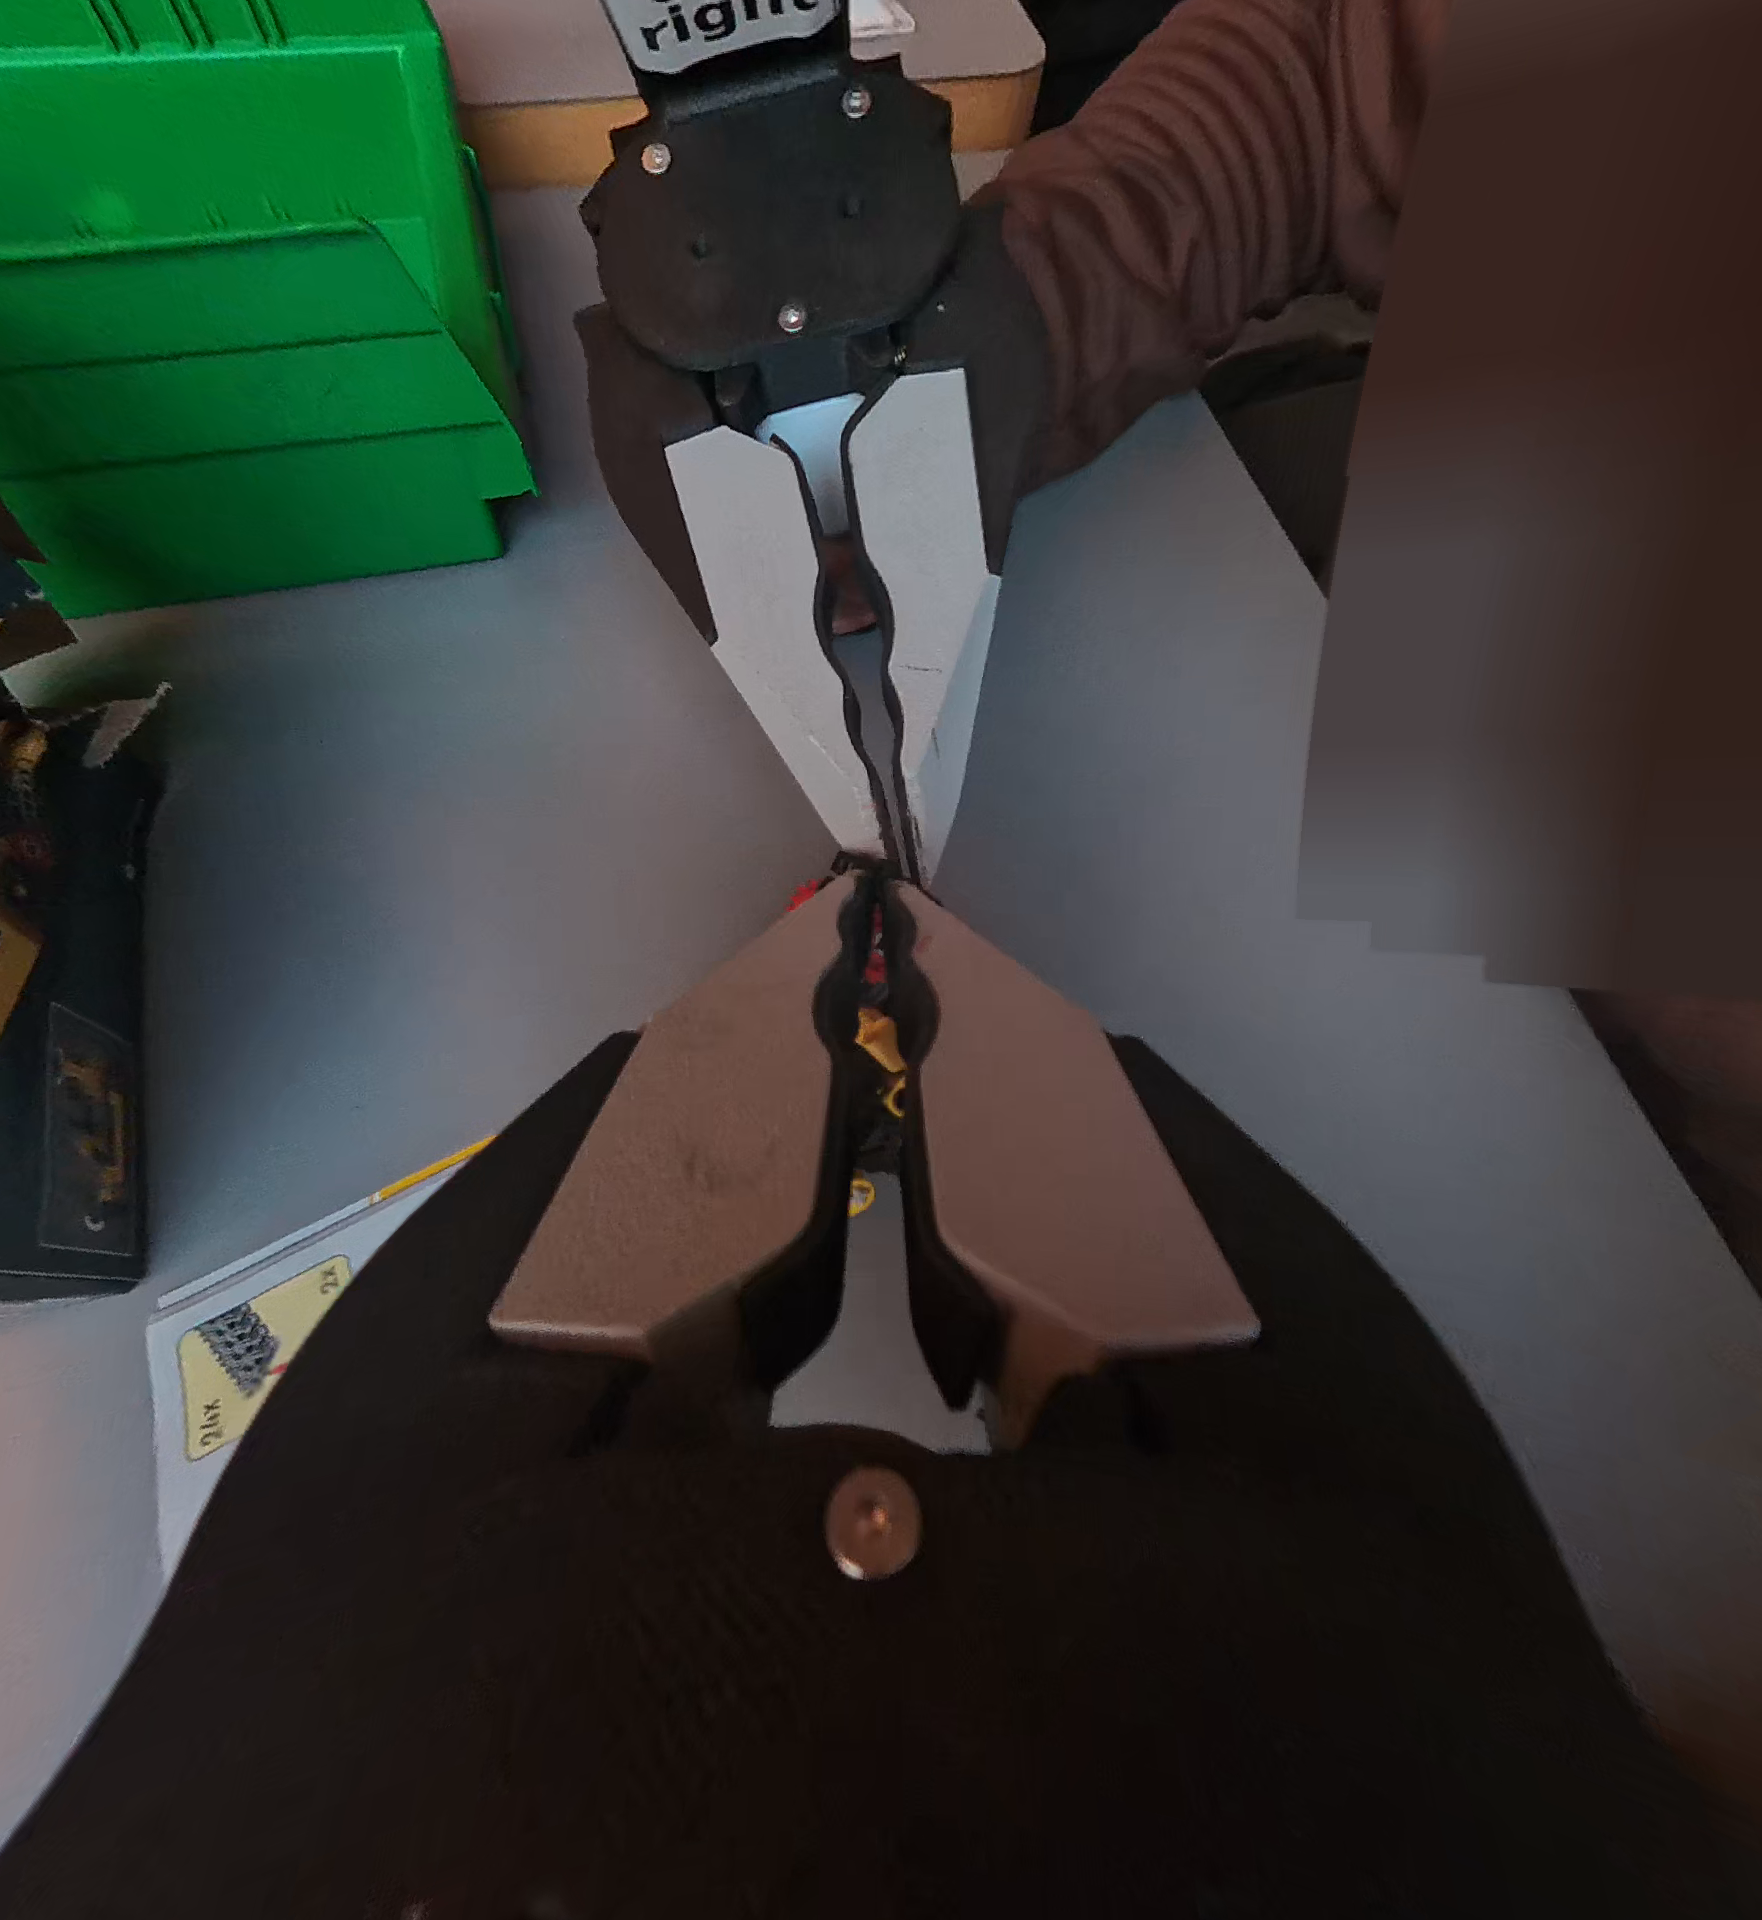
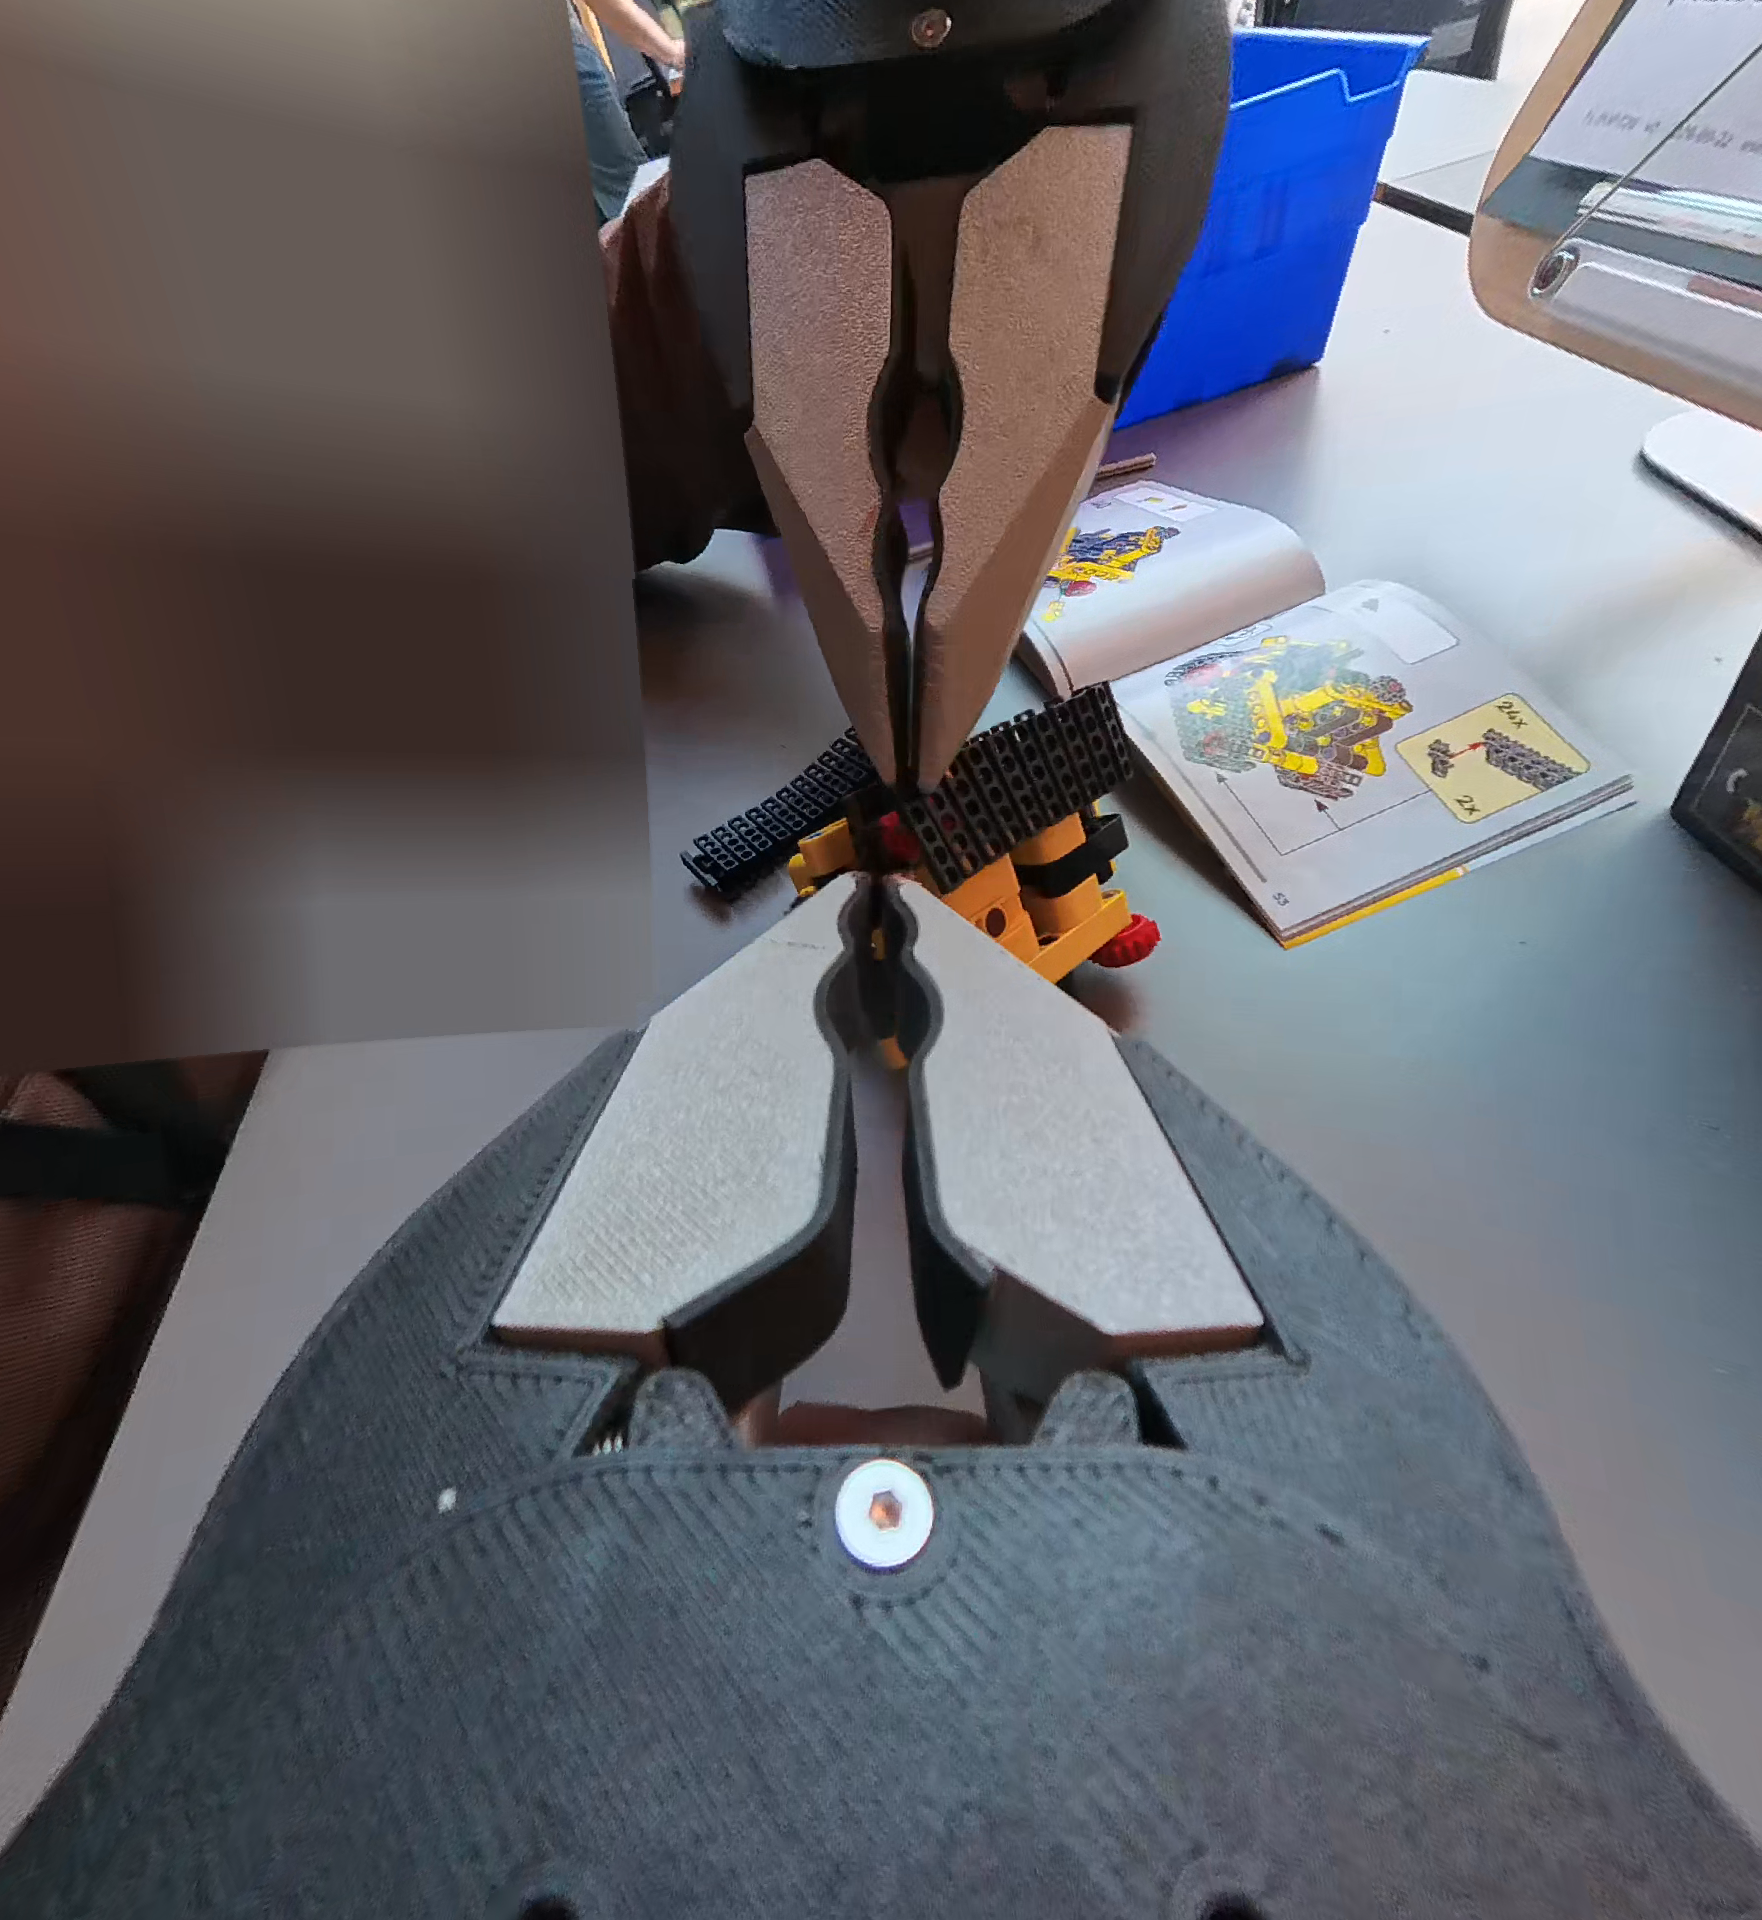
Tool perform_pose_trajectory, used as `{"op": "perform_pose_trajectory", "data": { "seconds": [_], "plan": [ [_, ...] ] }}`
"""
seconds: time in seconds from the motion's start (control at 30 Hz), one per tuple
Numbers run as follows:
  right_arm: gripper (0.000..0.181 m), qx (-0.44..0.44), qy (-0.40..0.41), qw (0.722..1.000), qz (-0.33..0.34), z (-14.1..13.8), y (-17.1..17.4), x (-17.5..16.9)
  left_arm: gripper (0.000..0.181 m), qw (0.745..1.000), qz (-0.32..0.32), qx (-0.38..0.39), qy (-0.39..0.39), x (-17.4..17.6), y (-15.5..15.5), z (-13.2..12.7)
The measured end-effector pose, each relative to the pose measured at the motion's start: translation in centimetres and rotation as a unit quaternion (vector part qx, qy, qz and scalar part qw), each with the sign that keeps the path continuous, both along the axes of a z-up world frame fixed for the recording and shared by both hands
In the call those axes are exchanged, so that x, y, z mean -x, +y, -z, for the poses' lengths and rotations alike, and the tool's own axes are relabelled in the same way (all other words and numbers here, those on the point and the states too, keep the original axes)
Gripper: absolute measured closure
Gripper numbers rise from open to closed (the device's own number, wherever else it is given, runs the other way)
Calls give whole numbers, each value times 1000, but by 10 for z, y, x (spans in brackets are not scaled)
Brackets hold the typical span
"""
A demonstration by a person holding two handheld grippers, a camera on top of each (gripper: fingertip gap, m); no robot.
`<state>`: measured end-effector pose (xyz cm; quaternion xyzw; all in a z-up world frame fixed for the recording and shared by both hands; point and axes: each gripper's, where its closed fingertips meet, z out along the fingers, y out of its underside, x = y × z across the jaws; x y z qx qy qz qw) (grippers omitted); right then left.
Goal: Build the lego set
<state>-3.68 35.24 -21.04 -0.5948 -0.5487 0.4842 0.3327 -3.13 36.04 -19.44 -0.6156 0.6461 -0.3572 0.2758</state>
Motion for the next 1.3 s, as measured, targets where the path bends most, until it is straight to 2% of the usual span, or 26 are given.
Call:
{"op": "perform_pose_trajectory", "data": {
  "seconds": [0.2, 0.4, 0.6, 1.3],
  "plan": [
    [181, 39, -3, 999, -8, 0, 0, 0, 181, 998, 35, -50, 34, -1, -1, 1],
    [181, 86, 3, 996, -21, 0, 1, -1, 181, 996, 66, -48, 38, 1, -2, 1],
    [181, 96, 1, 995, -29, 0, 0, -1, 181, 992, 90, -67, 49, -2, -4, 2],
    [181, 24, -11, 1000, -17, 1, 0, -1, 181, 991, 109, -71, 43, -1, -4, 2]
  ]
}}
